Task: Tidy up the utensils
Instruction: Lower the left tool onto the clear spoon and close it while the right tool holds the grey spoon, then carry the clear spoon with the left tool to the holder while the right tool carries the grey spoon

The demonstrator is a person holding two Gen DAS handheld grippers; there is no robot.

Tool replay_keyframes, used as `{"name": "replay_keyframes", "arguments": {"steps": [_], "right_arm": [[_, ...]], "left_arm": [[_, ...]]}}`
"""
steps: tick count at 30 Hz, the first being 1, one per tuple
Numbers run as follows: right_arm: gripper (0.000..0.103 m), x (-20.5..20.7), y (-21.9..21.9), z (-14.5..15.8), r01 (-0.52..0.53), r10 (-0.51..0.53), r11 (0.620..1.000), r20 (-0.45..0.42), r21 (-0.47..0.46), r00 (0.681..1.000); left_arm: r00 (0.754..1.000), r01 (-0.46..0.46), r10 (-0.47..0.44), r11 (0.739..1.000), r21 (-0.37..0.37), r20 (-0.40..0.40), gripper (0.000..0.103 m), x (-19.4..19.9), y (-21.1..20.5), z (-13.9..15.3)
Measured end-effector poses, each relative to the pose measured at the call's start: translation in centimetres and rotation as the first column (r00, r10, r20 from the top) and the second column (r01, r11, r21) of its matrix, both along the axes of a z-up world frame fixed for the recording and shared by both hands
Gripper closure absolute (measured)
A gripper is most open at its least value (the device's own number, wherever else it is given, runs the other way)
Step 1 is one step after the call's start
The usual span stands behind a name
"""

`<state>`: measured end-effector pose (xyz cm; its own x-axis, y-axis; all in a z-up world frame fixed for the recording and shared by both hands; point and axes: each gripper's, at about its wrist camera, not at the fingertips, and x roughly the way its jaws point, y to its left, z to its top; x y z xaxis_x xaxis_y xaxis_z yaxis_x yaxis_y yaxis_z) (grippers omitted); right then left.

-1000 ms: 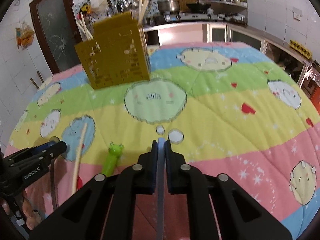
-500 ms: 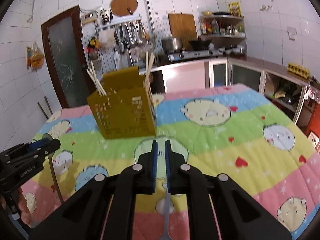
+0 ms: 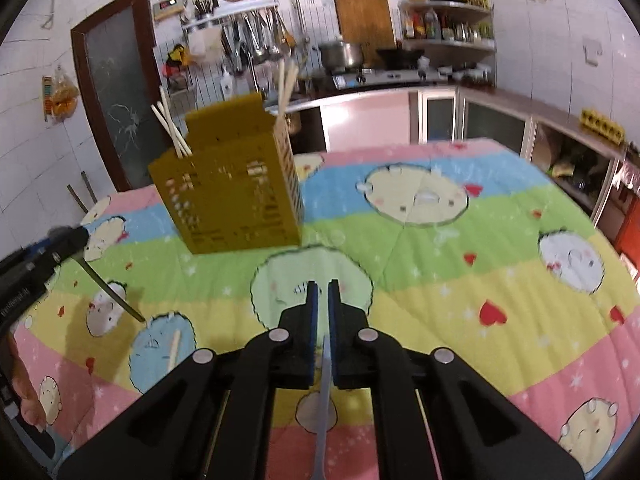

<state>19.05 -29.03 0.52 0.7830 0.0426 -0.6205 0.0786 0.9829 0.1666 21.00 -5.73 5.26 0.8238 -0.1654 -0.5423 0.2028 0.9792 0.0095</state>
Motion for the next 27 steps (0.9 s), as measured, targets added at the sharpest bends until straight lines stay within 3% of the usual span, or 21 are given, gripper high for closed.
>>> {"name": "replay_keyframes", "arguments": {"steps": [1,4,9,15,24,27], "right_arm": [[0.095,0.1,0.0,-0.3,0.004,-0.004,1.000,-0.013,-0.007,1.000],[0.052,0.3,0.0,-1.1,0.010,-0.010,1.000,-0.035,-0.011,0.999],[0.055,1.3,0.6,-2.8,-0.007,0.002,0.999,-0.115,-0.044,0.993],[0.071,2.6,1.4,-5.0,-0.032,0.013,0.996,-0.221,-0.082,0.975],[0.082,3.2,1.8,-6.0,-0.039,0.012,0.994,-0.270,-0.098,0.963],[0.093,3.6,1.9,-6.0,-0.040,0.009,0.993,-0.280,-0.108,0.960]], "left_arm": [[1.000,-0.002,0.001,1.000,-0.009,-0.003,0.073,0.1,0.2,0.1],[1.000,-0.009,0.009,0.999,-0.031,-0.014,0.073,0.5,0.8,0.2],[1.000,-0.025,0.024,0.999,-0.049,-0.014,0.074,0.6,1.5,0.2],[0.999,-0.030,0.030,0.998,-0.051,-0.011,0.074,0.7,1.6,0.1],[0.999,-0.038,0.036,0.996,-0.082,-0.021,0.074,2.5,2.5,0.6],[0.999,-0.036,0.033,0.995,-0.098,-0.026,0.074,3.4,2.8,0.9]]}}
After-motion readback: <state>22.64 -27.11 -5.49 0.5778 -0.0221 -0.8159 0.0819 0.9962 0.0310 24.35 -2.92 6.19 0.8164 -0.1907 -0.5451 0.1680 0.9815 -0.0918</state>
